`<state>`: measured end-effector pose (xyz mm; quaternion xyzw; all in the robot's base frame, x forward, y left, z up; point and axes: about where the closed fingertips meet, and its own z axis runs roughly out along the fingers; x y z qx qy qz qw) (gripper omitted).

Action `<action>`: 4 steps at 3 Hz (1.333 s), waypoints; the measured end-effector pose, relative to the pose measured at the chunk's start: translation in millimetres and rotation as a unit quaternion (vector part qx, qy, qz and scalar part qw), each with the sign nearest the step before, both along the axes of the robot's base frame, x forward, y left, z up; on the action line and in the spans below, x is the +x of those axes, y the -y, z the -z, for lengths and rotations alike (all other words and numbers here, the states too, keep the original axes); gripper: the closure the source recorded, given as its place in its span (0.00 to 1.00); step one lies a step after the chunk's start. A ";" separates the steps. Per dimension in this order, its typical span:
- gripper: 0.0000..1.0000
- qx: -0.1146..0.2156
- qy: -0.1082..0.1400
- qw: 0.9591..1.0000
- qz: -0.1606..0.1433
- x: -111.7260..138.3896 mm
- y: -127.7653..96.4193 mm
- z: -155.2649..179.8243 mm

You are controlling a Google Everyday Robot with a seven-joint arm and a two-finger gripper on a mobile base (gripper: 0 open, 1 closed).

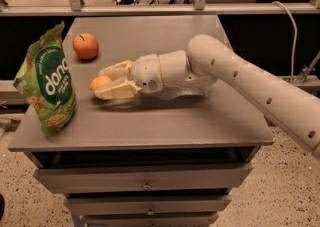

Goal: Move orange near green rice chip bag

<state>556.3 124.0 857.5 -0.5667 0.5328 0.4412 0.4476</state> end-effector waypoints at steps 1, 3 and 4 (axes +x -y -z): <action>0.00 -0.001 -0.006 1.000 -0.005 -2.4 -3.1 2.5; 0.00 -0.008 0.002 1.000 0.003 1.8 3.6 -0.9; 0.00 -0.021 0.029 0.999 0.019 16.5 24.5 -17.0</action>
Offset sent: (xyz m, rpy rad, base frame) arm -0.0019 -0.0003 -0.0051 -0.0114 0.0192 0.0026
